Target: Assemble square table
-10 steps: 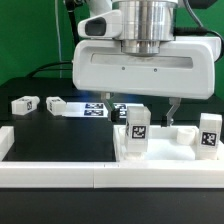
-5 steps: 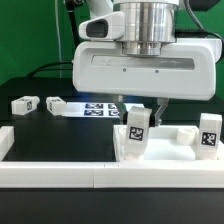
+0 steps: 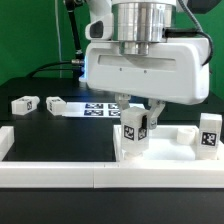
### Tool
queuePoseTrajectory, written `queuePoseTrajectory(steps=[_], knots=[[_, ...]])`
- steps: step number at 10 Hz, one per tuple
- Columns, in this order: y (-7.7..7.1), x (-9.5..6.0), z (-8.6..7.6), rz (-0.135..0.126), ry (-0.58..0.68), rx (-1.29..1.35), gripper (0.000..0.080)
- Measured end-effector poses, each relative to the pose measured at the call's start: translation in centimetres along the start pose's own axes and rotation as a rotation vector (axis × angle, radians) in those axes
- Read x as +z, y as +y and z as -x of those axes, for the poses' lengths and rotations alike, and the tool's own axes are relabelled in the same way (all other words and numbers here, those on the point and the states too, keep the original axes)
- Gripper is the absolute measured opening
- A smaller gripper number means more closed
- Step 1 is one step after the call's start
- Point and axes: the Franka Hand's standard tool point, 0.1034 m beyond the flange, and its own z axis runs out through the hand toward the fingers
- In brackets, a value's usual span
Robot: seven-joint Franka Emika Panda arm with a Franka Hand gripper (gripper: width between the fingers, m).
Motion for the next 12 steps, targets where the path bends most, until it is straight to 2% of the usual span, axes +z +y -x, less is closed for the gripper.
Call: queuePoseTrajectory(steps=[1,3,5,6,8,9,12], knots=[[0.08,0.01,0.12,-0.022,-0.021,0.217,0.0289],[0.22,0.04,0.07,-0.047,-0.054,0.478,0.0290],[0.03,0.15,0.52,-0.045,-0.072,0.661,0.0290],[0.03,0.15,0.53,-0.046,-0.072,0.655,0.0290],[-0.14,-0.05,0.48,-0.045,-0.055,0.376,0.0547],[-0.25,-0.13,0.42,-0.046,-0.045,0.186,0.0625],[-0.17,-0.11,0.34,-0.049,-0.035,-0.100,0.0644]])
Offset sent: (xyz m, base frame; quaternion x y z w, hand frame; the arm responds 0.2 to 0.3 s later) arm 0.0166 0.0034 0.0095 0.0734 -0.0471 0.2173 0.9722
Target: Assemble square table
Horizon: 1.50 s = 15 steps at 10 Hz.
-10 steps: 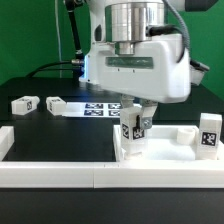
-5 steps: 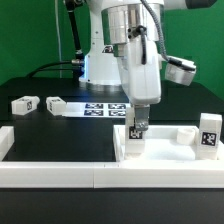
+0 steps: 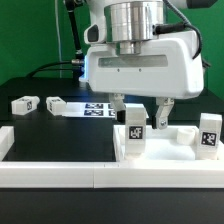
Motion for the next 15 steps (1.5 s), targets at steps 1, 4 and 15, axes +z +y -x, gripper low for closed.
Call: queuePoseTrajectory(steps=[1,4,15], knots=[[0.02,0.00,-0.02,0.001,0.000,-0.070,0.0649],[0.10,0.03,-0.17,0.040,0.015,-0.490,0.0649],[0.49,0.21,-0.23,0.005,-0.003,0.354,0.0291]])
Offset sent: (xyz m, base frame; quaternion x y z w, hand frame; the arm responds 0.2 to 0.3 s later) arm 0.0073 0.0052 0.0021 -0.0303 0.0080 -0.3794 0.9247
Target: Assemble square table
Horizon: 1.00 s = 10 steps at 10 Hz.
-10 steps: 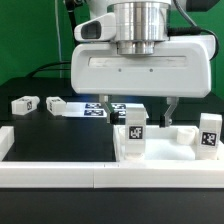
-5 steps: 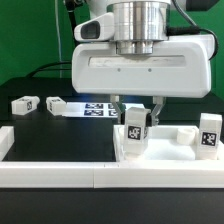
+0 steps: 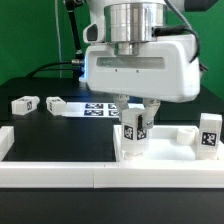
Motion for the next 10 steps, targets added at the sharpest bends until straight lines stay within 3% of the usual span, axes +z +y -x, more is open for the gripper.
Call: queuePoseTrajectory(steps=[2,4,5,6,7,8,10], knots=[[0.10,0.01,-0.24,-0.025,-0.036,0.218,0.0292],[0.08,0.05,-0.07,-0.022,-0.043,0.376,0.0292],[0.08,0.05,-0.07,-0.022,-0.042,0.366,0.0360],[0.08,0.05,-0.08,-0.023,-0.042,0.340,0.0360],[0.09,0.07,-0.06,-0.020,-0.038,0.283,0.0513],[0.09,0.09,-0.08,-0.018,-0.028,0.052,0.0616],[0.02,-0.15,-0.02,-0.024,-0.026,-0.179,0.0642]])
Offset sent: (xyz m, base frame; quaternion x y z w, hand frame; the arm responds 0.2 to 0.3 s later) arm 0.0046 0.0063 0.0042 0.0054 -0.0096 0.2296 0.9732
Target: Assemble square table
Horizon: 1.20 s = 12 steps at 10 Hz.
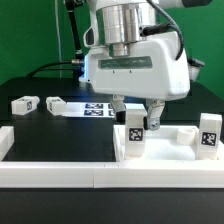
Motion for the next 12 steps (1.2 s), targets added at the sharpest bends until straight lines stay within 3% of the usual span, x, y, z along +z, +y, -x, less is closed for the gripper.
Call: queuePoseTrajectory(steps=[3,5,6,8,11,12], knots=[[0.20,0.08,-0.22,0.010,0.005,-0.245,0.0649],[0.24,0.21,-0.14,0.059,0.021,-0.630,0.0649],[0.09,0.13,-0.05,0.069,0.021,-0.790,0.0649],[0.07,0.09,-0.07,0.069,0.019,-0.845,0.0649],[0.08,0.09,-0.08,0.067,0.022,-0.754,0.0285],[0.09,0.09,-0.09,0.066,0.024,-0.684,0.0285]])
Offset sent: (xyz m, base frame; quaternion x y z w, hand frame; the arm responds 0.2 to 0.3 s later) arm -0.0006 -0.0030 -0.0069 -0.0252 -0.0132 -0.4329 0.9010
